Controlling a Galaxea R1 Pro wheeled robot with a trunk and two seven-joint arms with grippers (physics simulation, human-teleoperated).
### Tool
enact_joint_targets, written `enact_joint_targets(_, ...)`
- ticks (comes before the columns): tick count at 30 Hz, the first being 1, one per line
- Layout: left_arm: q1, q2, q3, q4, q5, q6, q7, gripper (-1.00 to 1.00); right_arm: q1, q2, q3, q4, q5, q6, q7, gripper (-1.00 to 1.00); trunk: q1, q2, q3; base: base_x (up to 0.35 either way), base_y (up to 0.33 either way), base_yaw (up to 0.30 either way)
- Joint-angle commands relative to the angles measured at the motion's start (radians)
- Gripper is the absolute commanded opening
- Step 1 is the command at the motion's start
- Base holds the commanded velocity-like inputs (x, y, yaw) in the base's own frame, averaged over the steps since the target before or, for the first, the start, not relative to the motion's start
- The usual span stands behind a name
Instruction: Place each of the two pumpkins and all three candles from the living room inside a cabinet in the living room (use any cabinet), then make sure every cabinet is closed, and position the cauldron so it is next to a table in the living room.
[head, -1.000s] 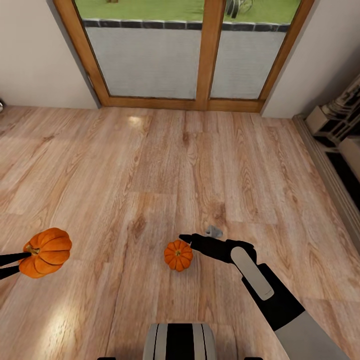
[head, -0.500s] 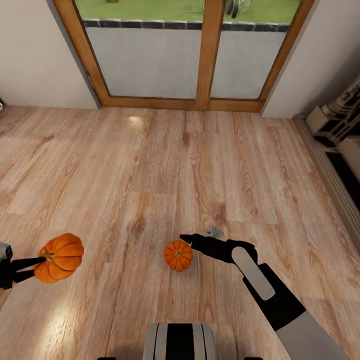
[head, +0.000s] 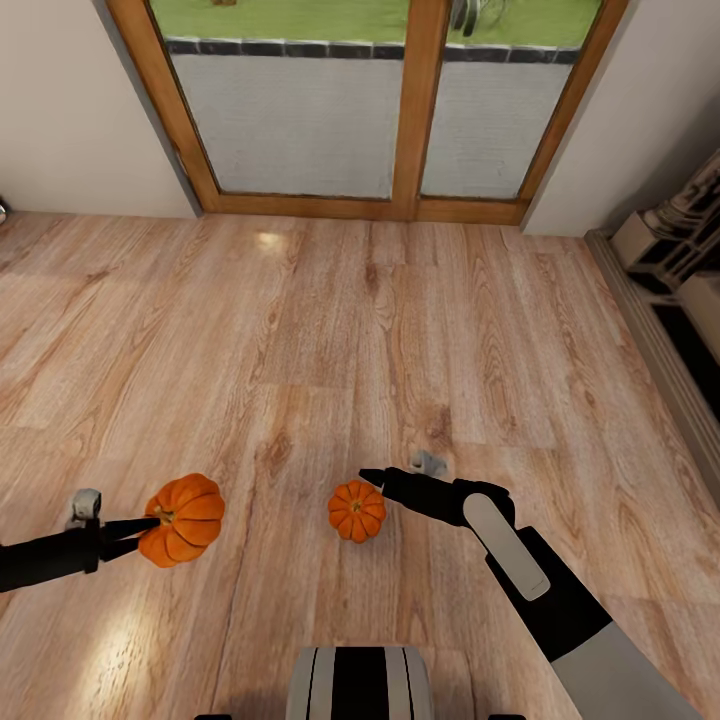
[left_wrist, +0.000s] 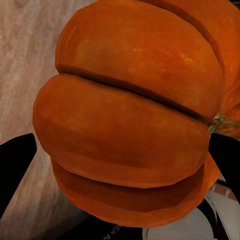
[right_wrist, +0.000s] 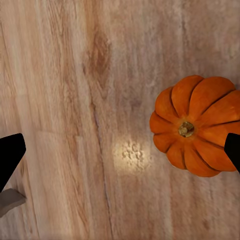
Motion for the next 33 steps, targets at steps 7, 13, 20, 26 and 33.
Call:
enact_joint_targets(7, 0.0, -0.001, 0.003, 0.003, 0.005, 0.006, 0.0, -1.0, -0.001, -0.002, 0.002, -0.002, -0.011, -0.001, -0.01, 1.0, 0.0, 0.0, -0.001, 0.0, 0.0, 0.0)
enact_joint_targets(13, 0.0, 0.009, 0.031, -0.003, -0.004, 0.006, 0.003, -1.0, -0.001, 0.0, 0.002, -0.002, -0.011, -0.001, -0.01, 1.0, 0.0, 0.0, -0.001, 0.0, 0.0, 0.0)
enact_joint_targets(20, 0.0, 0.013, 0.042, -0.007, -0.011, 0.007, 0.005, -1.0, -0.001, -0.001, 0.002, -0.003, -0.011, -0.002, -0.01, 1.0, 0.003, -0.002, -0.024, 0.0, 0.0, 0.0)
enact_joint_targets(26, 0.0, 0.016, 0.043, -0.008, -0.013, 0.008, 0.006, -1.0, -0.001, -0.002, 0.002, -0.003, -0.011, -0.002, -0.01, 1.0, 0.005, -0.003, -0.047, 0.0, 0.0, 0.0)
enact_joint_targets(33, 0.0, 0.018, 0.042, -0.009, -0.014, 0.01, 0.006, -1.0, -0.001, 0.004, 0.001, -0.002, -0.008, -0.004, -0.011, 1.0, 0.008, -0.005, -0.074, 0.0, 0.0, 0.0)
